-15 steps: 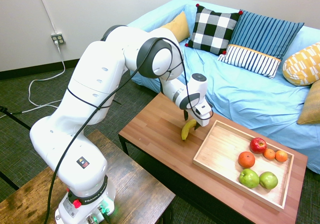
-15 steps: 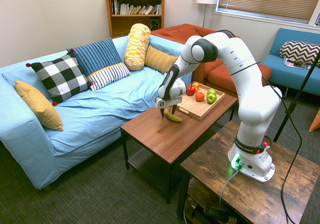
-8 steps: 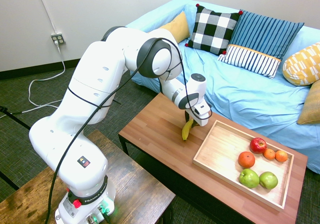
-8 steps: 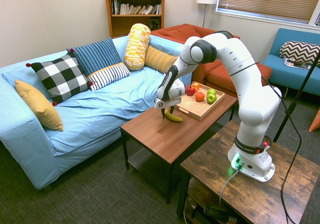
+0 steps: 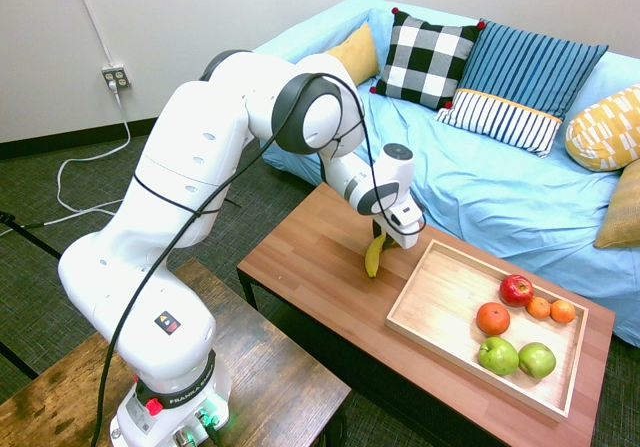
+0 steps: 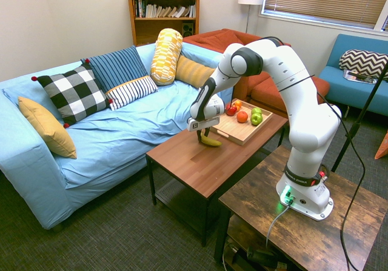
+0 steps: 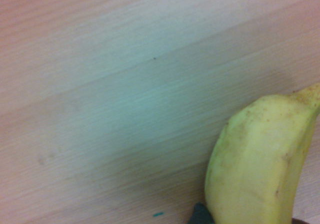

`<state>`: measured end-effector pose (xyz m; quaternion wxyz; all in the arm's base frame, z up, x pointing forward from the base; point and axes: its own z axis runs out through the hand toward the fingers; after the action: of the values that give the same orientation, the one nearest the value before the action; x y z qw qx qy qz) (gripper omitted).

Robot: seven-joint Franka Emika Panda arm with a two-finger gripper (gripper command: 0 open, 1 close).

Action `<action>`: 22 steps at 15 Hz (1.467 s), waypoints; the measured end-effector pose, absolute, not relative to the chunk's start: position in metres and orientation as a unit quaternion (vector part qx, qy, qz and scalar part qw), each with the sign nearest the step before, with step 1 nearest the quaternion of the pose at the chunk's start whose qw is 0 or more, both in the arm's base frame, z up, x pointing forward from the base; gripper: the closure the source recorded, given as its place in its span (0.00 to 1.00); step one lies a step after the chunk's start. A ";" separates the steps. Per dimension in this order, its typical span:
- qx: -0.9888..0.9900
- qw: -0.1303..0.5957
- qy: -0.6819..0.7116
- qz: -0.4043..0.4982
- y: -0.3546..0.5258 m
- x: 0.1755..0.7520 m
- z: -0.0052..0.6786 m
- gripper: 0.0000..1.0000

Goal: Put banana in the tray

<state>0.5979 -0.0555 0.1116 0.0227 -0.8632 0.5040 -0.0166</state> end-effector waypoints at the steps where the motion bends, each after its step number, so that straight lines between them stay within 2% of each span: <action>1: -0.864 0.024 0.502 -0.014 -0.057 0.599 0.125 1.00; 6: -0.858 0.006 0.514 -0.018 -0.104 0.590 0.179 1.00; 12: -0.826 -0.013 0.562 -0.039 -0.198 0.582 0.188 1.00; 21: -0.799 -0.025 0.600 -0.027 -0.262 0.591 0.119 1.00; 22: -0.800 -0.023 0.600 -0.025 -0.264 0.591 0.115 0.00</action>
<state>0.5915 -0.2639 0.1149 -0.0229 -0.7996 0.5996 -0.0252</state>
